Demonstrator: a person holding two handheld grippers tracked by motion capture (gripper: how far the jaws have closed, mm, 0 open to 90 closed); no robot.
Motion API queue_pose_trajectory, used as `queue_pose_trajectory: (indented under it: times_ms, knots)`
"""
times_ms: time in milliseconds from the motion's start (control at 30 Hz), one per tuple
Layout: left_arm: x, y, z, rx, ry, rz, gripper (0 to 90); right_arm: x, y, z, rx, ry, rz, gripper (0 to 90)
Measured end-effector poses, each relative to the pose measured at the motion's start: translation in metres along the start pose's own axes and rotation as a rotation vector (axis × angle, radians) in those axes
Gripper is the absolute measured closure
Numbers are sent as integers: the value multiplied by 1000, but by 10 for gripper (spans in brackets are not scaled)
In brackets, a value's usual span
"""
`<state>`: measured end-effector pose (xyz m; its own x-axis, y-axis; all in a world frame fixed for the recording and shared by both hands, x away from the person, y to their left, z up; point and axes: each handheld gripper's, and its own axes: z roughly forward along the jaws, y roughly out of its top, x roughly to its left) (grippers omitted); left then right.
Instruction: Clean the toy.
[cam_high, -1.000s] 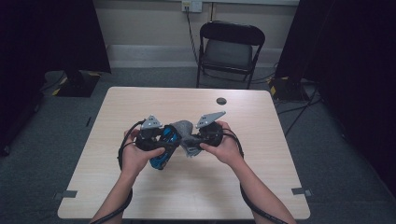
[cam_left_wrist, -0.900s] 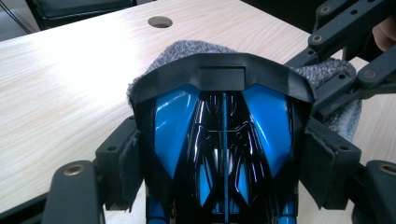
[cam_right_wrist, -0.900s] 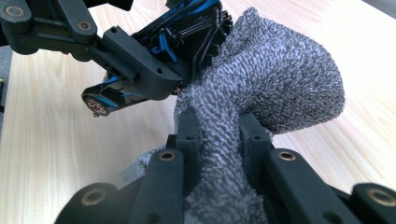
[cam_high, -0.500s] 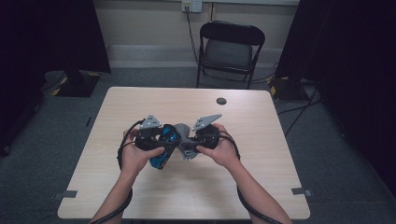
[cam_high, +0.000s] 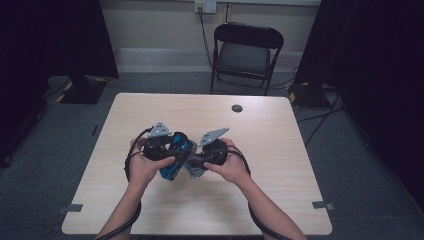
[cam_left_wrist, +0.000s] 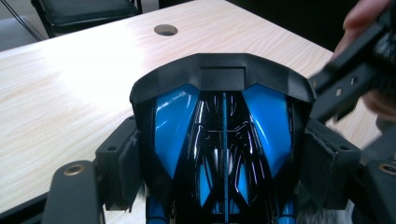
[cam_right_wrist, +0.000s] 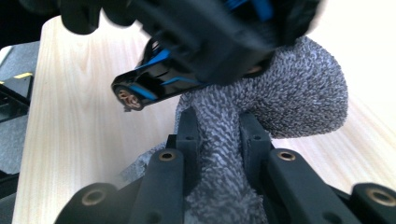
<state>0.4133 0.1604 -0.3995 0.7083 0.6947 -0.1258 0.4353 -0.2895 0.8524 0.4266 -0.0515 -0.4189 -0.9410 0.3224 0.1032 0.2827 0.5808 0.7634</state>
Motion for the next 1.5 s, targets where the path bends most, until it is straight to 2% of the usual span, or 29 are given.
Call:
queue_pose_trajectory:
  times_ms: [1000,1133,1500]
  knots:
    - [4,2,-7,-30,14,-23,255,30,-10,48,26,121,-36,749]
    - [6,2,-8,-35,19,-28,255,33,-11,51,28,126,-43,748]
    - [11,1,-13,-56,33,-49,255,40,-14,54,79,150,-92,748]
